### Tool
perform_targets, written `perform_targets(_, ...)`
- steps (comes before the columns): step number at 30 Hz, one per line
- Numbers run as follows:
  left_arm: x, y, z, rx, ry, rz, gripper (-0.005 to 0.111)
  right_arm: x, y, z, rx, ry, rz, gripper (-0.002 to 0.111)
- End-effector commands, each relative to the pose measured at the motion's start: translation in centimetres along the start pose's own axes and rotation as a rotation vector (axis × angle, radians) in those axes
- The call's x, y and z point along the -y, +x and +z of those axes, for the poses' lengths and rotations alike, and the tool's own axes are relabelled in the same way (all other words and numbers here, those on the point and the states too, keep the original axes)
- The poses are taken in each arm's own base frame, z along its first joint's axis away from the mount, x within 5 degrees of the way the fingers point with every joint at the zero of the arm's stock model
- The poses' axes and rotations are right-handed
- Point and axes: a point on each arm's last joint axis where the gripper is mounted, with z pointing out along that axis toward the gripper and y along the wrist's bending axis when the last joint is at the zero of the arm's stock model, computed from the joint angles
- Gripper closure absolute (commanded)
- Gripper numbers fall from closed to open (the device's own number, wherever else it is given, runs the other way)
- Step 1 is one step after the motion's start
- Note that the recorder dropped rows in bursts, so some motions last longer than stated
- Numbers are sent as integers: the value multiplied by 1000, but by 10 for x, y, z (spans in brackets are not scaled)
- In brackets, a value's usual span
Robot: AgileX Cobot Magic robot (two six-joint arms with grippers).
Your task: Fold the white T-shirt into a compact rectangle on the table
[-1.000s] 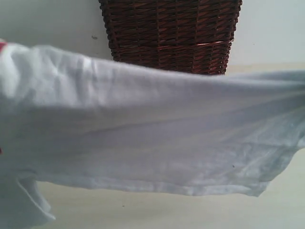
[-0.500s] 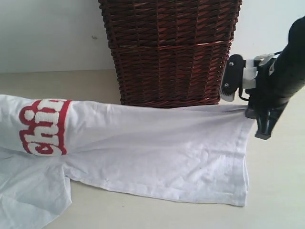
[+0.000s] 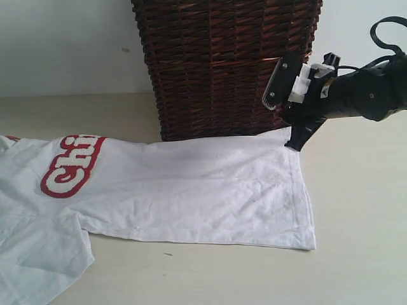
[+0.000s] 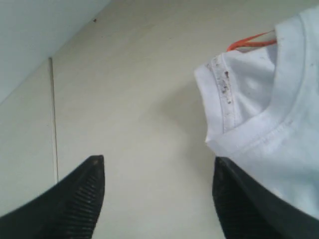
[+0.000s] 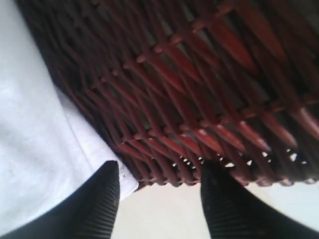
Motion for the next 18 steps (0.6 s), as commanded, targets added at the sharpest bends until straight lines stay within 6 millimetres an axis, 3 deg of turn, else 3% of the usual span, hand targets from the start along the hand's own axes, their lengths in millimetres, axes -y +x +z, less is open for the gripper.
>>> perform_targets(1, -5, -3, -3, 18, -30, -87, 45, 4, -1, -2, 17, 29, 127, 55)
perform_targets(4, -5, -4, -7, 18, -18, -199, 47, 4, 0, -4, -3, 19, 283, 56)
perform_targets(6, -3, -4, -11, 0, 17, -268, 57, 2, 1, -5, -19, 4, 416, 61)
perform_targets(8, 0, -6, -15, -16, 57, -314, 72, -2, 2, -5, -46, -34, 500, 77)
perform_targets(11, 11, -14, -25, -60, 177, -306, 104, -10, 4, -6, -95, -115, 545, 106)
perform_targets(18, 54, -50, -51, -213, 593, -195, 107, -30, 11, -10, -231, -307, 615, 108)
